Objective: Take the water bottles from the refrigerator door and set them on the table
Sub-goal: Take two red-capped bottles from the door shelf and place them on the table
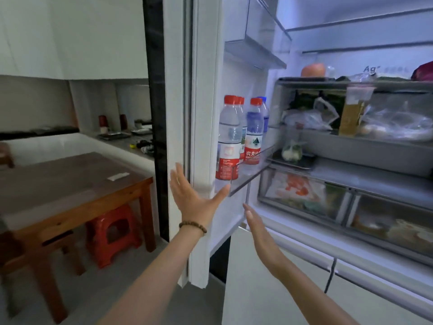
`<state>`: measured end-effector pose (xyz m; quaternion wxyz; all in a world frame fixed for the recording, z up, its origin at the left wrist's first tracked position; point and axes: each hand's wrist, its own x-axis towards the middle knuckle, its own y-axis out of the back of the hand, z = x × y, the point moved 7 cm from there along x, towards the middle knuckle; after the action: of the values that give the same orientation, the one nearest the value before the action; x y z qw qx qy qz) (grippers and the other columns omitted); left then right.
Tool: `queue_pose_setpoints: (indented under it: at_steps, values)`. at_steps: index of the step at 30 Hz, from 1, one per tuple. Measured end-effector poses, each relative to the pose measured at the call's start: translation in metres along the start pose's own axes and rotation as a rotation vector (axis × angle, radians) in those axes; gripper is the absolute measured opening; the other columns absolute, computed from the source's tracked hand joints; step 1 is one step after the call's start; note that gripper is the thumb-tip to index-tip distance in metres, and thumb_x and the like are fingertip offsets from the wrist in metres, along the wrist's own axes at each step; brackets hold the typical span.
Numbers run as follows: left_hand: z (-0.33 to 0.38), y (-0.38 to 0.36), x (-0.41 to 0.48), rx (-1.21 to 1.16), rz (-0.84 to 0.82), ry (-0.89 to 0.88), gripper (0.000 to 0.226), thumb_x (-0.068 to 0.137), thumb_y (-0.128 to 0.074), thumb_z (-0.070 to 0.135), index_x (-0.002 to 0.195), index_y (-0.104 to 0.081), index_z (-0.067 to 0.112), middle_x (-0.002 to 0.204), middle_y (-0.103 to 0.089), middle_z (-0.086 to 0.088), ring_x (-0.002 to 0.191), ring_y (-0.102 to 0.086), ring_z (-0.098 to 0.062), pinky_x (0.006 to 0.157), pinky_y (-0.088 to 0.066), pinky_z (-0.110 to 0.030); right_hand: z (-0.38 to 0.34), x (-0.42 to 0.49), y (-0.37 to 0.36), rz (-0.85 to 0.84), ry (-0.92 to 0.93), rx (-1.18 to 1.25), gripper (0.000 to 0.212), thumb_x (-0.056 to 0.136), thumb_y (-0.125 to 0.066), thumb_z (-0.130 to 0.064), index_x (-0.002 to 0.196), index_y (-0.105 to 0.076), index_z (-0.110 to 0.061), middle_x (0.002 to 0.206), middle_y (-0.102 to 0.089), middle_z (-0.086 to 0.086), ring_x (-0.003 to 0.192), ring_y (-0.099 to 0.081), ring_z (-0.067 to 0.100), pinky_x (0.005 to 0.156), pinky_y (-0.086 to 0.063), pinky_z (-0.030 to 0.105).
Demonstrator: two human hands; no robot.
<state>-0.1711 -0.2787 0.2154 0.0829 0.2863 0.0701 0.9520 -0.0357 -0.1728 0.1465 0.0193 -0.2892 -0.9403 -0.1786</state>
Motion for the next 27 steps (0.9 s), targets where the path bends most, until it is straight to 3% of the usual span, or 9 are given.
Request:
queue_pose_setpoints:
  at_steps: [4,10,13,19,24,27]
  values:
    - [-0.025,0.011,0.039,-0.031,0.015,0.066,0.134,0.043,-0.064,0.08,0.145,0.01,0.033,0.157,0.007,0.0,0.145,0.003,-0.024,0.114,-0.013,-0.057,-0.047,0.051,-0.001,0.076,0.195,-0.098,0.066,0.085,-0.028,-0.061,0.146,-0.012,-0.041,0.156,-0.003,-0.02,0.142,-0.001,-0.002,0.115,-0.006,0.028]
    - [-0.062,0.029,0.096,-0.118,0.091,0.107,0.128,0.041,-0.067,0.076,0.144,-0.004,0.035,0.154,-0.011,-0.001,0.141,-0.018,-0.025,0.111,-0.026,-0.054,-0.102,0.138,-0.01,0.208,0.471,-0.312,0.063,0.088,-0.022,-0.067,0.145,-0.012,-0.043,0.154,-0.005,-0.028,0.14,0.001,-0.01,0.115,-0.004,0.024]
    - [-0.076,0.035,0.117,-0.132,0.074,0.079,0.127,0.042,-0.063,0.074,0.146,-0.008,0.028,0.152,-0.017,-0.004,0.138,-0.024,-0.025,0.111,-0.028,-0.046,-0.095,0.163,-0.031,0.168,0.469,-0.449,0.066,0.083,-0.014,-0.073,0.144,-0.01,-0.047,0.153,-0.001,-0.029,0.141,0.009,-0.009,0.119,0.002,0.034]
    - [-0.094,0.042,0.148,-0.118,0.005,0.101,0.125,0.044,-0.062,0.075,0.146,-0.008,0.028,0.15,-0.019,-0.001,0.135,-0.029,-0.022,0.107,-0.033,-0.043,-0.092,0.182,-0.055,0.252,0.502,-0.537,0.062,0.086,-0.017,-0.068,0.143,-0.01,-0.046,0.15,-0.005,-0.03,0.141,0.009,-0.006,0.117,0.008,0.031]
    - [-0.101,0.045,0.159,-0.134,0.002,0.096,0.123,0.044,-0.062,0.08,0.145,-0.012,0.031,0.148,-0.023,0.0,0.135,-0.03,-0.02,0.109,-0.033,-0.049,-0.096,0.188,-0.06,0.323,0.547,-0.555,0.057,0.087,-0.016,-0.067,0.14,-0.018,-0.046,0.147,-0.023,-0.025,0.139,-0.003,-0.009,0.119,0.0,0.032]
    - [-0.085,0.048,0.158,-0.105,0.12,-0.008,0.117,0.049,-0.052,0.087,0.143,-0.01,0.033,0.15,-0.019,0.0,0.137,-0.023,-0.015,0.111,-0.026,-0.04,-0.105,0.192,-0.051,0.309,0.61,-0.396,0.05,0.088,-0.024,-0.064,0.136,-0.023,-0.049,0.141,-0.021,-0.036,0.135,-0.009,-0.014,0.117,-0.014,0.03]
